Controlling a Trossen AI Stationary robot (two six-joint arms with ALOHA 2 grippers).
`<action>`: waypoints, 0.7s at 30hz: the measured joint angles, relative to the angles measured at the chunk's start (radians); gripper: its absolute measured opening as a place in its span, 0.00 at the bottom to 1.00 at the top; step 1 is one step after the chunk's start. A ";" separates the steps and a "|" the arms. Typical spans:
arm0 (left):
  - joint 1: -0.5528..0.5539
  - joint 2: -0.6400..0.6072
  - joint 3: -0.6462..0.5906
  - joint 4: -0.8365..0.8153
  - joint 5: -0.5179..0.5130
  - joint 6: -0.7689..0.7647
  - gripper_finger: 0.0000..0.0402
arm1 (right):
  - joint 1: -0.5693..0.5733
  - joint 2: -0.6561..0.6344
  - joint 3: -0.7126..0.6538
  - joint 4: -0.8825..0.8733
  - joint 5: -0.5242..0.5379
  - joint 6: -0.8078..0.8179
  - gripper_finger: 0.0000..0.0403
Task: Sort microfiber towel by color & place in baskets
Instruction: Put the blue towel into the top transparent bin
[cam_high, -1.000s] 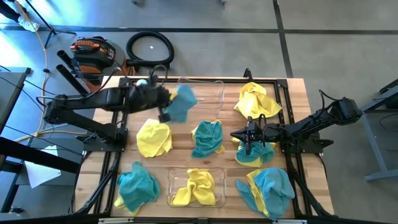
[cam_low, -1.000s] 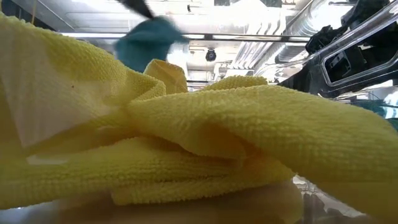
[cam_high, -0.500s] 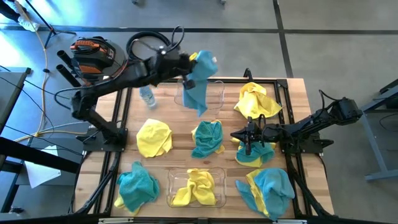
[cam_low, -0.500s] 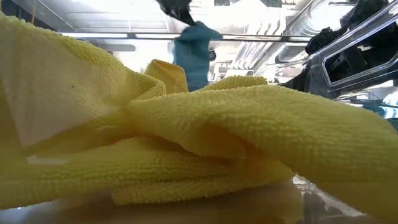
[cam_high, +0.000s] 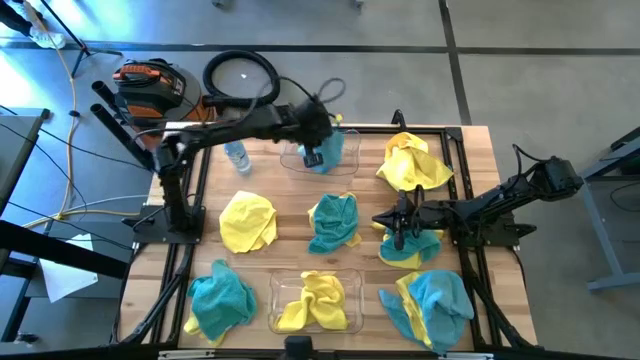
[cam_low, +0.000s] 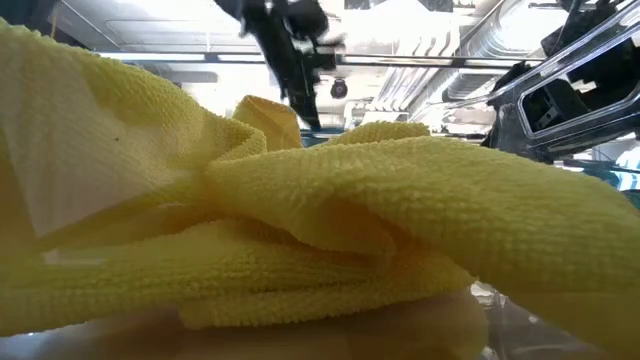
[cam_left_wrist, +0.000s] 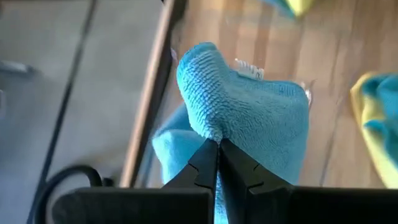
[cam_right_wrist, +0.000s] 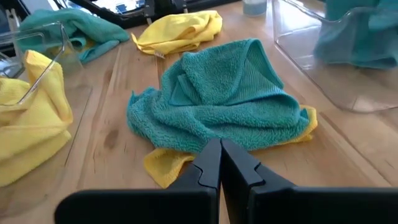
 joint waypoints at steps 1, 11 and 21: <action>0.000 0.026 0.000 0.003 0.000 0.001 0.00 | 0.000 0.000 0.000 0.000 0.000 0.006 0.00; 0.001 0.227 -0.001 0.020 -0.007 -0.009 0.00 | 0.000 0.000 0.000 0.000 0.000 0.013 0.00; 0.001 0.282 -0.001 0.014 -0.008 -0.028 0.14 | 0.000 0.000 0.000 -0.001 0.000 0.013 0.00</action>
